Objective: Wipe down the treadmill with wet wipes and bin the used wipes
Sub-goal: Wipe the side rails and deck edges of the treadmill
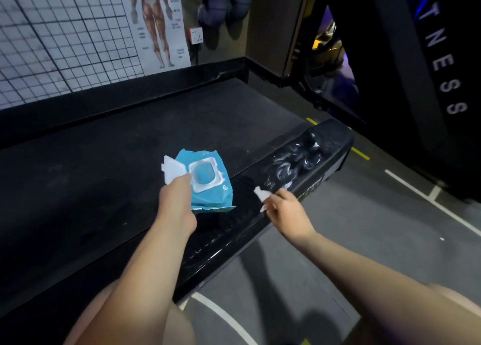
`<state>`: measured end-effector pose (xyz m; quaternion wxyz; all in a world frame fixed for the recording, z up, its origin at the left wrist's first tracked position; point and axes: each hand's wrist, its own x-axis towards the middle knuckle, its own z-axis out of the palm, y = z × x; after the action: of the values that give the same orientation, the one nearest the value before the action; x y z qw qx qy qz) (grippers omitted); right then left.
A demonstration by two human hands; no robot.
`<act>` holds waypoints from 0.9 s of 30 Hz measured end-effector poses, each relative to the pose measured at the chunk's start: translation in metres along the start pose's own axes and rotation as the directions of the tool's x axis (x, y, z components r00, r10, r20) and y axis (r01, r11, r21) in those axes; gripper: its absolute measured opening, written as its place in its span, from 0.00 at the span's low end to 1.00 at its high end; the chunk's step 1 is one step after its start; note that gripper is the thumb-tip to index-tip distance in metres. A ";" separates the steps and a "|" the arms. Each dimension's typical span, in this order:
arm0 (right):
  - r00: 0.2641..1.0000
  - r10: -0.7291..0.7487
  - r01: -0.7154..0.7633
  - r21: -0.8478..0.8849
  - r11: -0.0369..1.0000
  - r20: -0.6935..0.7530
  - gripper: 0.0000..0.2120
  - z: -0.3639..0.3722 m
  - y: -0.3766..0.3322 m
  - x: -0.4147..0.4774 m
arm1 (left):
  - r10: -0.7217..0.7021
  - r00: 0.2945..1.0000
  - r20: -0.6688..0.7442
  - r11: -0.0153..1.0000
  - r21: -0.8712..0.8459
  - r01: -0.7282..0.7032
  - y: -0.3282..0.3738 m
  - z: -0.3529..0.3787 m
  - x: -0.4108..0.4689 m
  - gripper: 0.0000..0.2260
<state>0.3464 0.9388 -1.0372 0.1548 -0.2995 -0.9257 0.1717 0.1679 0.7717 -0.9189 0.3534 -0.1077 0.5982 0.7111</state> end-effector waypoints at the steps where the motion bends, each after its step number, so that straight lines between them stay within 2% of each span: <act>1: 0.998 0.050 -0.050 -0.004 0.999 -0.028 0.05 -0.005 0.006 0.005 | 0.000 1.000 0.004 1.000 -0.001 0.000 0.000 -0.001 0.001 0.11; 7: 0.941 0.335 -0.337 -0.024 0.941 -0.045 0.04 -0.051 0.012 0.035 | -0.019 1.000 0.014 1.000 -0.010 0.019 -0.002 -0.001 0.005 0.14; 10: 0.904 0.427 -0.427 0.011 0.904 0.007 0.05 -0.095 -0.007 0.057 | -0.022 1.000 0.016 1.000 -0.009 0.022 -0.004 0.000 0.004 0.15; 14: 0.928 0.369 -0.371 0.052 0.927 0.041 0.06 -0.149 -0.040 0.059 | -0.029 0.999 0.033 1.000 -0.002 0.029 -0.004 -0.003 -0.001 0.17; 16: 0.915 0.385 -0.396 0.089 0.914 0.119 0.03 -0.159 -0.049 0.053 | -0.029 0.999 0.031 0.999 -0.011 0.030 -0.004 -0.007 -0.005 0.18; 18: 0.900 0.421 -0.432 0.090 0.898 0.117 0.04 -0.149 -0.050 0.043 | -0.042 0.998 0.039 0.999 -0.015 0.043 -0.004 -0.012 -0.010 0.19; 21: 0.898 0.440 -0.440 0.070 0.895 0.019 0.05 -0.110 -0.042 0.020 | -0.053 0.998 0.043 0.998 -0.043 0.055 -0.002 -0.020 -0.017 0.16; 27: 0.925 0.378 -0.379 -0.028 0.925 -0.030 0.06 -0.066 -0.025 0.011 | -0.047 0.998 0.032 0.994 -0.097 0.050 0.001 -0.020 -0.014 0.18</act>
<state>0.3515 0.9411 -0.9659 0.1246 -0.4772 -0.8512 0.1793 0.1719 0.7474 -0.9153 0.3735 -0.1291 0.5545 0.7323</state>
